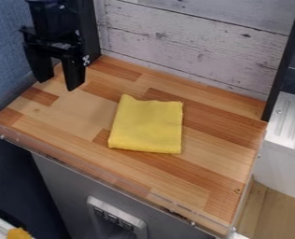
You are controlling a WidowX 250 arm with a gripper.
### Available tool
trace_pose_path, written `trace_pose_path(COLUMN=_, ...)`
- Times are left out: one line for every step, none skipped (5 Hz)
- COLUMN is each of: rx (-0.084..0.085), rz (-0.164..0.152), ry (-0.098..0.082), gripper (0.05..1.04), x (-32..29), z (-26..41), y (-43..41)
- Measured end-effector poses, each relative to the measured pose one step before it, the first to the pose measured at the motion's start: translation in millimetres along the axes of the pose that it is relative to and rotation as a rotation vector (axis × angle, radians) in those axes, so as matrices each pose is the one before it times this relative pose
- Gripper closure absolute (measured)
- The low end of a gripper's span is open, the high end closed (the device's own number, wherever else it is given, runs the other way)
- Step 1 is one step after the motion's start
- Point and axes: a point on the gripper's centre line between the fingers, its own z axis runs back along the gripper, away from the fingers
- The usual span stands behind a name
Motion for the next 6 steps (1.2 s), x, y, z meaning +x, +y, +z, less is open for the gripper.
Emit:
trace_pose_path(rx=-0.0007, rz=0.0906, ry=-0.0002, gripper=0.087, x=6.40, z=-0.43, y=-13.79)
trace_pose_path(rx=0.0078, rz=0.1408, ry=-0.0124, gripper=0.087, x=10.05, z=-3.41, y=-13.95)
trace_pose_path(rx=0.0038, rz=0.1544, ry=-0.0307, gripper=0.087, x=12.56, z=-1.34, y=-16.23)
trace_pose_path(rx=0.0045, rz=0.1562, ry=-0.0232, gripper=0.087, x=10.88, z=0.98, y=-16.04)
trace_pose_path(rx=0.0078, rz=0.1296, ry=-0.0140, gripper=0.087, x=9.06, z=-5.48, y=-13.92)
trace_pose_path(rx=0.0025, rz=0.0997, ry=-0.0085, gripper=0.087, x=0.06, z=-3.28, y=-16.01)
